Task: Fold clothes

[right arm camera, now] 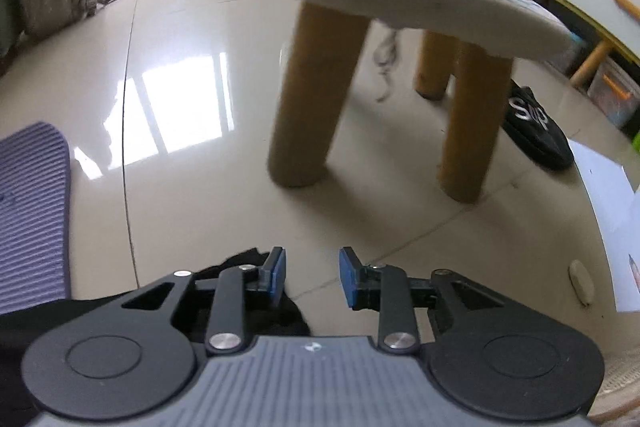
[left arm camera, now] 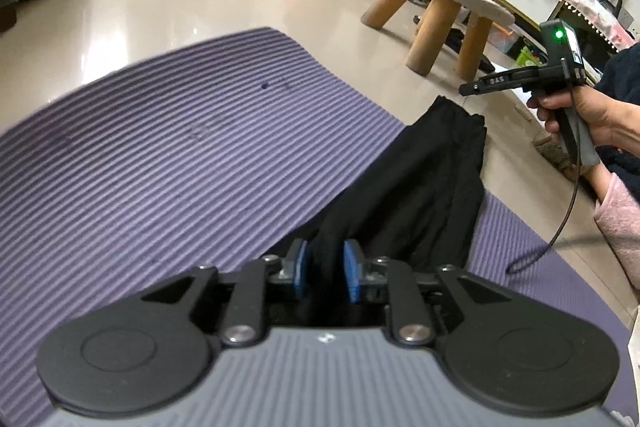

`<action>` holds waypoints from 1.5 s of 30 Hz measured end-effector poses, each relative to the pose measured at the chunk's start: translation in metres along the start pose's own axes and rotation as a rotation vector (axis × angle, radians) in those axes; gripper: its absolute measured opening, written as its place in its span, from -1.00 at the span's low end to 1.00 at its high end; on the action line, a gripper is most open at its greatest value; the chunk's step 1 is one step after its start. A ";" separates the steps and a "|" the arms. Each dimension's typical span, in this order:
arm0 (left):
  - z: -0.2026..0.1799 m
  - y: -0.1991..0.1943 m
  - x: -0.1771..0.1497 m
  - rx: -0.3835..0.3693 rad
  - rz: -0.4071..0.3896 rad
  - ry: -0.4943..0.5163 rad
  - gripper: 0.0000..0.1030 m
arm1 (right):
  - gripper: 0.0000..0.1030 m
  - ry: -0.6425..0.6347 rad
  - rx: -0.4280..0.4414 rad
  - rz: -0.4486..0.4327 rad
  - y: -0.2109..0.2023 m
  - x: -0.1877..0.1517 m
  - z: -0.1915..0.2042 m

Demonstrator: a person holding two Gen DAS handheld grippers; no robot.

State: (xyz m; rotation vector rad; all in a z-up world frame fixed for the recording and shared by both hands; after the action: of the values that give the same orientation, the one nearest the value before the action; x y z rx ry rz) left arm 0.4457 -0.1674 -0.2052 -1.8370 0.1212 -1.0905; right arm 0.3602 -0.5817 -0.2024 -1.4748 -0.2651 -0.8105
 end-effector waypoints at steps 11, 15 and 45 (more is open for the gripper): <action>-0.004 -0.001 -0.015 0.031 0.046 0.016 -0.56 | -0.51 -0.006 -0.022 0.105 0.002 -0.032 0.003; -0.003 -0.002 -0.020 0.040 0.061 0.017 -0.51 | -0.48 -0.006 -0.021 0.057 -0.006 -0.028 0.008; 0.032 -0.016 -0.023 0.073 0.024 0.059 -0.43 | -0.43 -0.535 0.683 0.240 0.006 -0.057 0.276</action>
State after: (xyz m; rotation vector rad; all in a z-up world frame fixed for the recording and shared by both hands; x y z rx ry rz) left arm 0.4497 -0.1254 -0.2115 -1.7345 0.1356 -1.1191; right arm 0.4097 -0.3044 -0.2080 -1.0127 -0.6781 -0.0826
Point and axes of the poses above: each gripper's, at about its wrist camera, not at the fingertips, and y roughly the way its jaws point, z to its left, x to its top, the point moved 3 cm from there along y, roughly the way its jaws point, and after that the axes turned 13 degrees about x, right-handed, at the moved point
